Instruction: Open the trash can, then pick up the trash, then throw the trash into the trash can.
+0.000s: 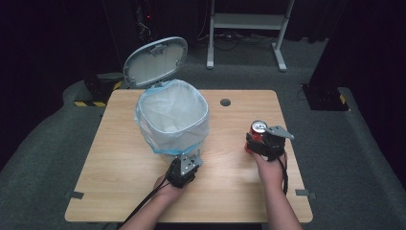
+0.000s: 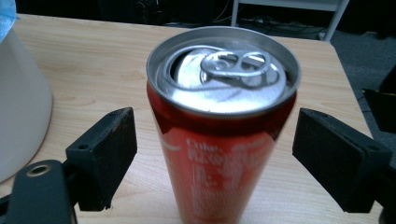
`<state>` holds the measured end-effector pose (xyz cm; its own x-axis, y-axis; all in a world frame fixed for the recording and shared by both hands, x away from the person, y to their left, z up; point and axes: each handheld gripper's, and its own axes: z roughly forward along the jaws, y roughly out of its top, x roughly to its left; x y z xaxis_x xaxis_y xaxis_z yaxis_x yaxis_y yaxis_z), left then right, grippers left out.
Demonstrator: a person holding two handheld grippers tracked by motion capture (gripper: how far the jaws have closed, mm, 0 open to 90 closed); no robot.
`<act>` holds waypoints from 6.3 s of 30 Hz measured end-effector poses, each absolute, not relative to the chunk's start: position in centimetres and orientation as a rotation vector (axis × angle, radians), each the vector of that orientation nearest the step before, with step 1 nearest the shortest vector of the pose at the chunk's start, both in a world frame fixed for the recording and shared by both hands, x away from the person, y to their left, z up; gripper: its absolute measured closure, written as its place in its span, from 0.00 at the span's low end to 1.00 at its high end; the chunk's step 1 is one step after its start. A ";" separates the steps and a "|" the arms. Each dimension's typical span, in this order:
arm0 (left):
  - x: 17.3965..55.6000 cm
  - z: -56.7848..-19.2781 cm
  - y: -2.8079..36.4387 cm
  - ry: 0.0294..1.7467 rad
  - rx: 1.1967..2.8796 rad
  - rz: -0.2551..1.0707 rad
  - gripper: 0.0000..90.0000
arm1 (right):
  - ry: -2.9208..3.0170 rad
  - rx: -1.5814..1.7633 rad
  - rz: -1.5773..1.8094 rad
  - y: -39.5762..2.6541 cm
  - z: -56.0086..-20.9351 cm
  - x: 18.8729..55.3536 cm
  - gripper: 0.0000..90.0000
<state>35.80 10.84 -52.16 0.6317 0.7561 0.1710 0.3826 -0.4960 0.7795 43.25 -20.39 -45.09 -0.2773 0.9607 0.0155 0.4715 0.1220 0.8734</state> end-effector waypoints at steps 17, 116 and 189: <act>35.8 -52.2 10.9 0.884 2.124 0.655 0.77 | 1.802 1.306 1.087 -19.6 -44.3 43.6 0.37; 35.9 -52.2 10.9 0.886 2.116 0.636 0.77 | 1.519 0.762 1.505 -9.0 -25.9 36.5 0.37; 35.9 -52.2 10.9 0.884 2.118 0.633 0.77 | 1.763 0.810 1.512 1.4 -26.1 42.9 0.22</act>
